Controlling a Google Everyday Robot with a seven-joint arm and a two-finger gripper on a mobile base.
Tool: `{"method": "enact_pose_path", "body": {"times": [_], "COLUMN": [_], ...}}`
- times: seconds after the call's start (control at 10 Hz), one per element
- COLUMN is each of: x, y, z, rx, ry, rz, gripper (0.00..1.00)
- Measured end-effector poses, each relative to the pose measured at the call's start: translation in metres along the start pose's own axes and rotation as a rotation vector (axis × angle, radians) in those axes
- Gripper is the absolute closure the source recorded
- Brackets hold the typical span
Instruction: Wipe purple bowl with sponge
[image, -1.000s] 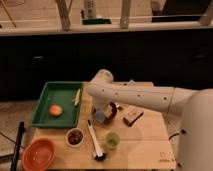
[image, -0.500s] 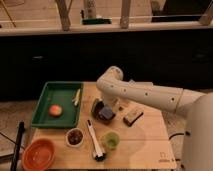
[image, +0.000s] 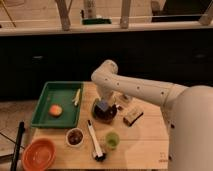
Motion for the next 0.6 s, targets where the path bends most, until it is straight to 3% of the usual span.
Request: {"method": "enact_pose_path", "body": {"times": [0.2, 0.6], "x": [-0.022, -0.057], "y": [-0.014, 0.012], "z": [0.000, -0.005], "rx": [0.004, 0.002], "ry": [-0.009, -0.042], "rz": [-0.064, -0.146], "gripper": [1.00, 1.00]}}
